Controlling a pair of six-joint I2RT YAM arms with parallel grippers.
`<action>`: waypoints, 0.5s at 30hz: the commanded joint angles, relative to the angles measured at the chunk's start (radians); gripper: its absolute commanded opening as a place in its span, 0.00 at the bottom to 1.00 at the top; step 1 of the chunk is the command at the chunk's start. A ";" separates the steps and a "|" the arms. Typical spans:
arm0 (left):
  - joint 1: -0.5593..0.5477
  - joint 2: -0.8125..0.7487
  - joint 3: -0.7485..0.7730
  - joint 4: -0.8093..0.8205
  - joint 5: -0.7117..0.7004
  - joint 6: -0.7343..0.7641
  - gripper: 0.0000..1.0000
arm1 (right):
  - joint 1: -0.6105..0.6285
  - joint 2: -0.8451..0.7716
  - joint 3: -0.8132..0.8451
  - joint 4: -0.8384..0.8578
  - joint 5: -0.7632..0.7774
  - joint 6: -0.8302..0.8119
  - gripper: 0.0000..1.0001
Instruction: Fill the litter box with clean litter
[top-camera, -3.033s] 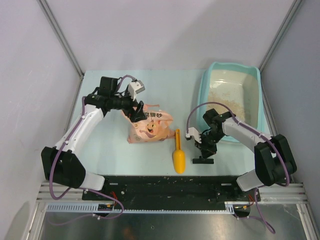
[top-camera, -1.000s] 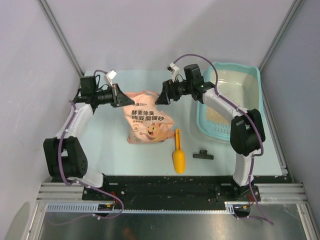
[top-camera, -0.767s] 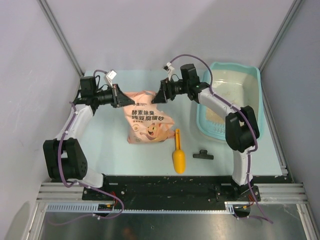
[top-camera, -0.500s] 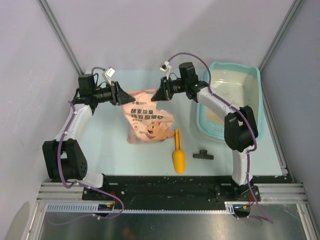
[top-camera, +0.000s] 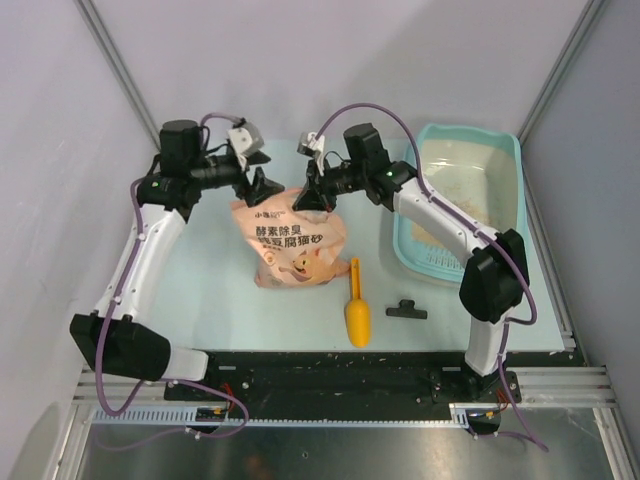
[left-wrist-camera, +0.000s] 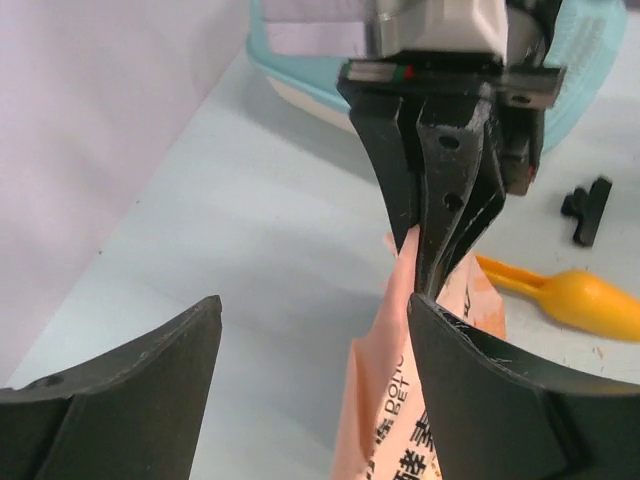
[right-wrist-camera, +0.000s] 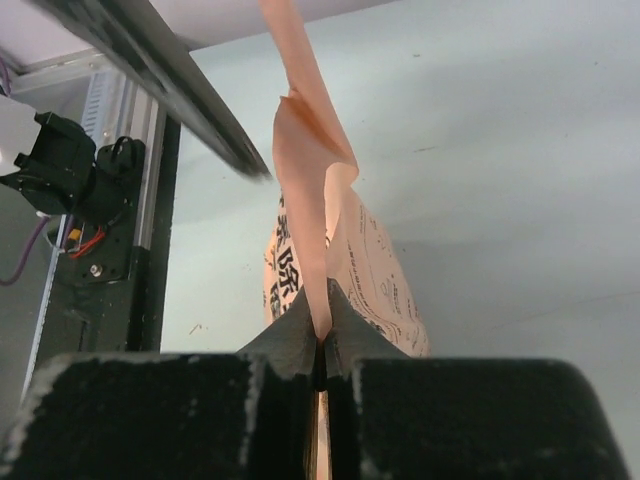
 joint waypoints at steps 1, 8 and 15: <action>-0.055 -0.005 0.026 -0.219 -0.084 0.416 0.79 | 0.018 -0.099 -0.003 0.059 0.010 -0.050 0.00; -0.066 -0.004 0.005 -0.317 -0.096 0.499 0.74 | 0.018 -0.127 -0.004 0.051 0.017 -0.048 0.00; -0.168 0.041 -0.056 -0.349 -0.131 0.576 0.60 | 0.021 -0.113 0.019 0.025 0.018 -0.067 0.00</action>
